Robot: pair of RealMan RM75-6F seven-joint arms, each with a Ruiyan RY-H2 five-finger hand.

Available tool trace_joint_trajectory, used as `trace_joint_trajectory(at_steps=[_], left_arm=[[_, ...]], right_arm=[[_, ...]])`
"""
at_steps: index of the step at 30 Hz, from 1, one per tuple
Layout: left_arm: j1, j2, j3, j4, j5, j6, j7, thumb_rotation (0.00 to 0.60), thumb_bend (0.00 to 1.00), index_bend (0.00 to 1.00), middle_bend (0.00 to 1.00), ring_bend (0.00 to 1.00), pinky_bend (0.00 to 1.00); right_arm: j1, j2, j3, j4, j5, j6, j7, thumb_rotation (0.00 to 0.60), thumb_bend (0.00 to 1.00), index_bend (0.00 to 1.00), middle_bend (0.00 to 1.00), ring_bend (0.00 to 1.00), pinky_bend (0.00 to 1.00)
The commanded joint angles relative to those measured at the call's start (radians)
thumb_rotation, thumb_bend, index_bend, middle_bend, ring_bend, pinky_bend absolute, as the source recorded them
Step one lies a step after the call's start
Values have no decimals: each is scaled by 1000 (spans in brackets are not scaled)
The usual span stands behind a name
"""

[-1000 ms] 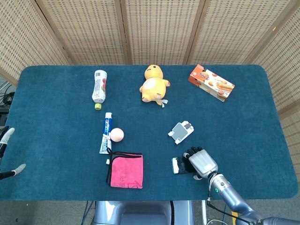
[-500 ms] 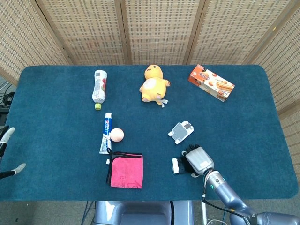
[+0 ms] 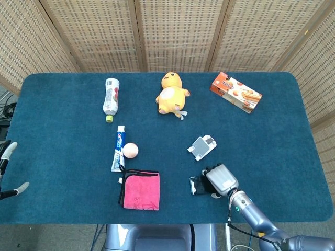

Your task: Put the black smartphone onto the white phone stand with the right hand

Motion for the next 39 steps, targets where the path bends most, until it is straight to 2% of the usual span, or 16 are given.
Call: trace_joint_trajectory(at_steps=[1,10,15,27,34,39], left_arm=[[0,-1,0,0,0,0,1,600,0,0,0,0,0],[0,0,1,-1,0,0,2,600,0,0,0,0,0],[-1,1,1,-1,-1,-4,1,600,0,0,0,0,0],[-1,8,2,-4,-2,-7,-11,600,0,0,0,0,0],[-1,18,2,-1,-1,-6,-38,600,0,0,0,0,0],[-5,26,2,1,-4,-17,-57,600,0,0,0,0,0]], right_arm=[[-9,17,-16,-8,-67,29,51,600,363,467,511,446,375],[-16,63,-16,-35,-160,90,98,600,363,467,511,446,375],[-9,116,14,-76,-211,152,45,600,363,467,515,446,375],[40,182,99,-184,-203,215,-329,600,363,467,515,447,380],[99,163,146,-219,-108,201,-602,600,363,467,515,459,384],[147,129,158,-205,-61,211,-799,600,363,467,515,460,392]])
